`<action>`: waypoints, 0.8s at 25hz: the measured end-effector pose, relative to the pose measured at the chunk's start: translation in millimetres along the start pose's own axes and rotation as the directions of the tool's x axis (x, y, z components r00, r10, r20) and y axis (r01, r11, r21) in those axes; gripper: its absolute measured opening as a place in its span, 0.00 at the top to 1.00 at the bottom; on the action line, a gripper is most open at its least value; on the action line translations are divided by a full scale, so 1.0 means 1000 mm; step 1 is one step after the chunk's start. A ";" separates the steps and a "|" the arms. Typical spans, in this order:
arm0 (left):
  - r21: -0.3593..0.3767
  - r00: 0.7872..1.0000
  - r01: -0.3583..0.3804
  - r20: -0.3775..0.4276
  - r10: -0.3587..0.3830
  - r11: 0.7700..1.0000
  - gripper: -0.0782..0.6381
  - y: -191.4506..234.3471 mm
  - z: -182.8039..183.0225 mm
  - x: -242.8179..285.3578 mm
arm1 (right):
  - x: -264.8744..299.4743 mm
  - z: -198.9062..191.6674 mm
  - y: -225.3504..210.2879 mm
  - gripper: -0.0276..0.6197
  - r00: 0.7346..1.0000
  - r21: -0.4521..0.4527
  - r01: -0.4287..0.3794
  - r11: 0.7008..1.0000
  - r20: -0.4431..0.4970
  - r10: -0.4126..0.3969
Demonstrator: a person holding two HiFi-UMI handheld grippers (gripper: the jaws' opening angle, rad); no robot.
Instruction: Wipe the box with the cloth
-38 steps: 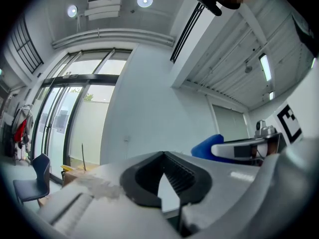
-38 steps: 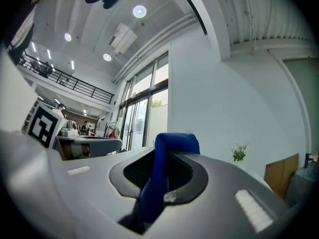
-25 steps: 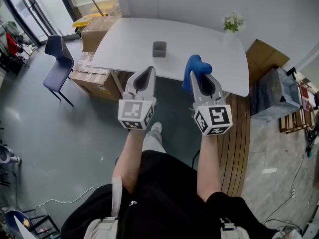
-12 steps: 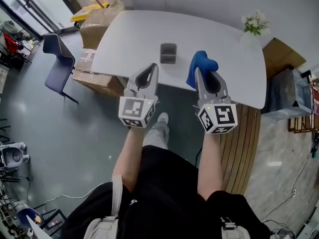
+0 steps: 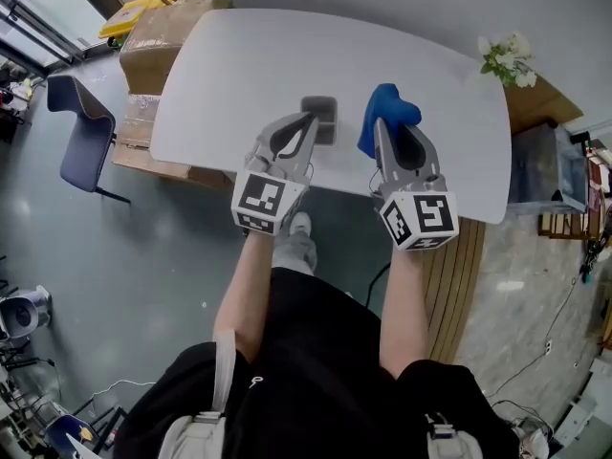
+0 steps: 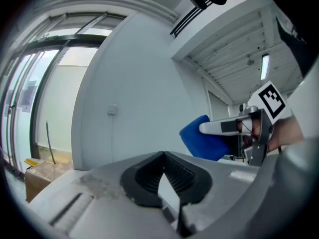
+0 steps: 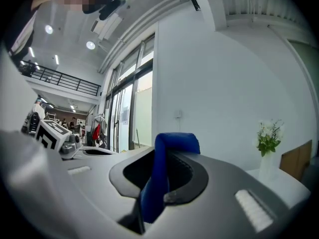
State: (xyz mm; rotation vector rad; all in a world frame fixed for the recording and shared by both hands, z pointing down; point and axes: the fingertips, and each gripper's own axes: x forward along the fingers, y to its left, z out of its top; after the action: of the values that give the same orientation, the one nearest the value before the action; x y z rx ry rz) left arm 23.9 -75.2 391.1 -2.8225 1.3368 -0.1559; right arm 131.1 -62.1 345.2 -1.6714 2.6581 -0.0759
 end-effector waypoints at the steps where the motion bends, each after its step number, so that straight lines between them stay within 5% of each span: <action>1: 0.003 1.000 0.013 0.009 -0.013 1.000 0.89 0.005 0.002 0.007 | 0.009 0.002 -0.003 0.87 1.000 -0.001 0.007 1.000 0.005 -0.007; 9: 0.013 0.995 0.083 0.051 -0.083 0.996 0.89 0.043 0.017 0.047 | 0.071 0.010 -0.012 0.87 0.999 -0.035 0.042 0.998 0.009 -0.042; 16: 0.015 0.985 0.150 -0.089 -0.148 0.989 0.89 0.056 -0.019 0.067 | 0.083 -0.002 -0.029 0.87 0.996 -0.047 0.087 0.995 -0.027 -0.088; 20: 0.085 0.958 0.227 -0.200 -0.206 0.970 0.89 0.048 -0.037 0.078 | 0.093 -0.006 -0.033 0.87 0.995 -0.039 0.093 0.995 -0.041 -0.095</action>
State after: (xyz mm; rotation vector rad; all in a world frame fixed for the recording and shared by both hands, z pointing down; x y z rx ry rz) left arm 32.4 -164.3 432.1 -2.9151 1.0039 -0.4966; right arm 119.9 -159.9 355.1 -1.8260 2.6260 -0.0632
